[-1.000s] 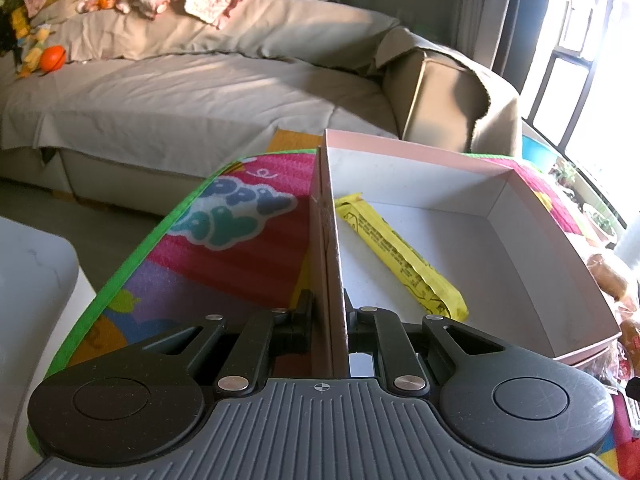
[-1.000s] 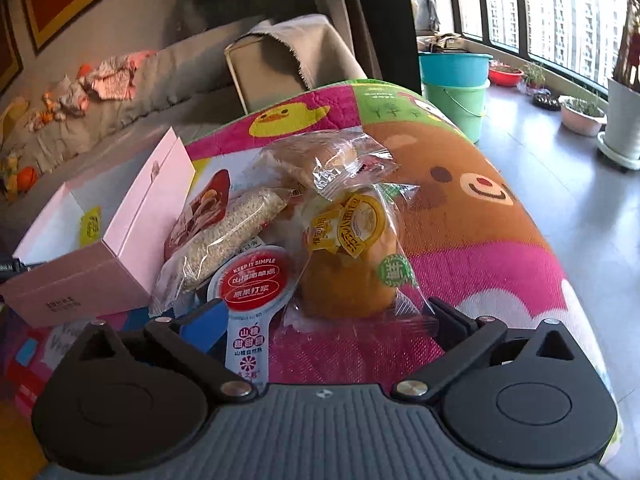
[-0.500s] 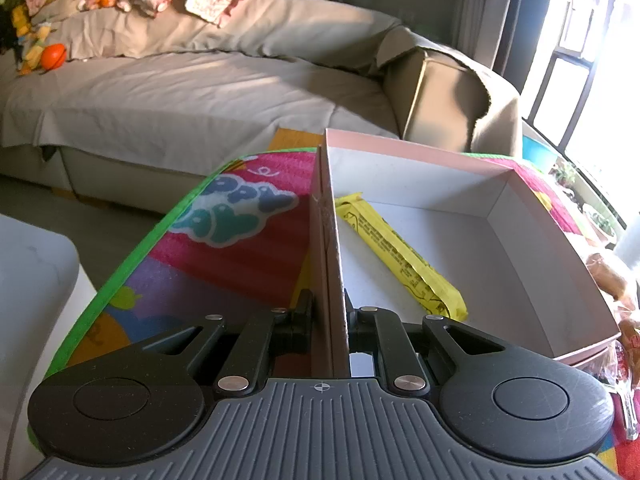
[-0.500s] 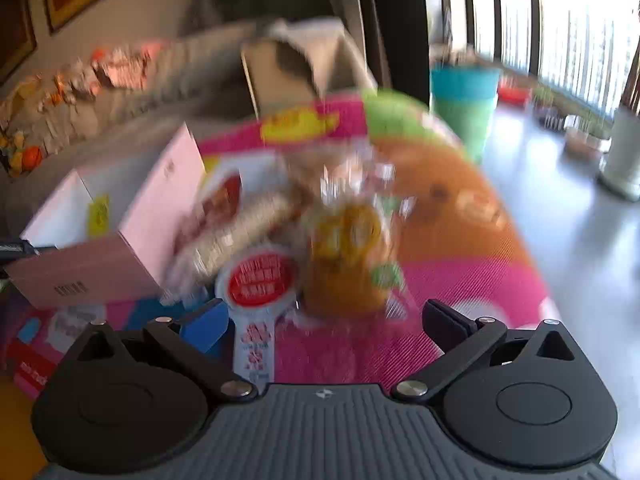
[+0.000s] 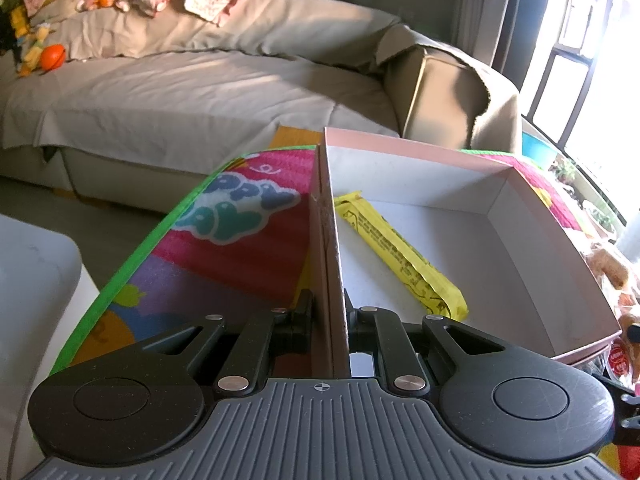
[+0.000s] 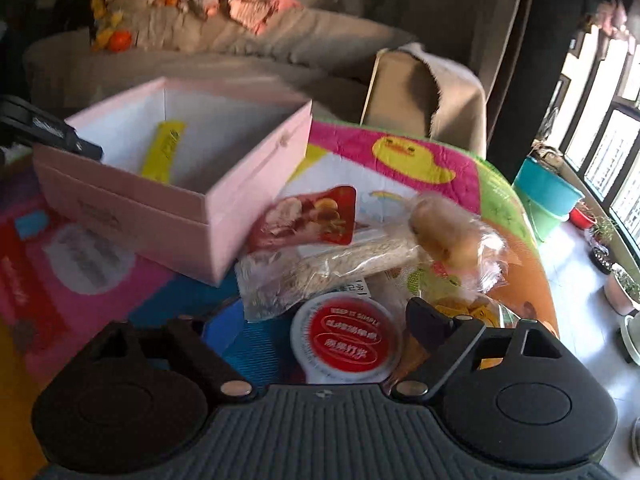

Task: Organize objects
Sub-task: 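Grasp the red-lidded lollipop candy with the right gripper, then drop the red-lidded lollipop candy into the pink box with the right gripper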

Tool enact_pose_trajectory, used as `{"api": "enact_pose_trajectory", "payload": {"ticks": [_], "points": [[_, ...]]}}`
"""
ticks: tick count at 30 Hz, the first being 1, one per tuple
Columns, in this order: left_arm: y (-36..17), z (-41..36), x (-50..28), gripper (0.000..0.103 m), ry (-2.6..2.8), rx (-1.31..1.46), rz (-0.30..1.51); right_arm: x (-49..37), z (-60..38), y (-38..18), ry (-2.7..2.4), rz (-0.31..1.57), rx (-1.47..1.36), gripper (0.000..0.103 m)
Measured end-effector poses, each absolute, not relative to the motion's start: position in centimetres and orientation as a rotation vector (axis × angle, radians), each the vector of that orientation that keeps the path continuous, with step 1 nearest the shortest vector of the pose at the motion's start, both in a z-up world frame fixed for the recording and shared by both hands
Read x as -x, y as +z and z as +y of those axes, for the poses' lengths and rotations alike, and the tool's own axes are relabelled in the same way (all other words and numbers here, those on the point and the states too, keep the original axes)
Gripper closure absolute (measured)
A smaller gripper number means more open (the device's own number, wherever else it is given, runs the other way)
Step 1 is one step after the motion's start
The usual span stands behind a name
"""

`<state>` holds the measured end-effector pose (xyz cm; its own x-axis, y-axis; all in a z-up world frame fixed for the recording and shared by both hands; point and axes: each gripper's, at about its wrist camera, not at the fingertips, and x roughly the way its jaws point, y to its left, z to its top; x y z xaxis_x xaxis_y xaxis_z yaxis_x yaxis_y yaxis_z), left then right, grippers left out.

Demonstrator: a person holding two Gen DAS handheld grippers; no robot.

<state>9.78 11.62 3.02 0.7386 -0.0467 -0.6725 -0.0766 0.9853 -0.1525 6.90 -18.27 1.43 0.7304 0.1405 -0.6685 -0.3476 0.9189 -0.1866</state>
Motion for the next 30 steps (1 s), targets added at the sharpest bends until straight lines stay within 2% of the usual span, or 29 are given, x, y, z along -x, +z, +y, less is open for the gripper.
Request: {"api": "enact_pose_trajectory", "payload": {"ticks": [4, 8, 11, 21, 22, 23, 24, 30], "points": [[3.0, 11.7, -9.8, 0.089, 0.018, 0.176, 0.741, -7.0, -18.9, 1.6, 0.305, 0.75, 0.252, 0.015], [3.1, 11.7, -9.8, 0.089, 0.017, 0.174, 0.741, -4.9, -18.8, 2.0, 0.304, 0.766, 0.227, 0.03], [3.0, 11.6, -9.8, 0.089, 0.018, 0.175, 0.741, -3.4, -18.7, 2.3, 0.338, 0.79, 0.189, 0.035], [3.0, 11.6, -9.8, 0.089, 0.018, 0.174, 0.742, -3.9, -18.1, 1.9, 0.254, 0.795, 0.145, 0.03], [3.0, 11.7, -9.8, 0.089, 0.017, 0.175, 0.741, -3.9, -18.1, 1.9, 0.252, 0.797, 0.135, 0.031], [3.0, 11.6, -9.8, 0.089, 0.017, 0.176, 0.741, -3.9, -18.1, 2.0, 0.257, 0.801, 0.128, 0.039], [3.1, 11.7, -9.8, 0.089, 0.017, 0.178, 0.742, -3.8, -17.9, 2.2, 0.264, 0.806, 0.126, 0.042], [3.1, 11.4, -9.9, 0.09, 0.02, 0.159, 0.743, -1.8, -16.9, 4.1, 0.299, 0.801, 0.188, 0.042]]}}
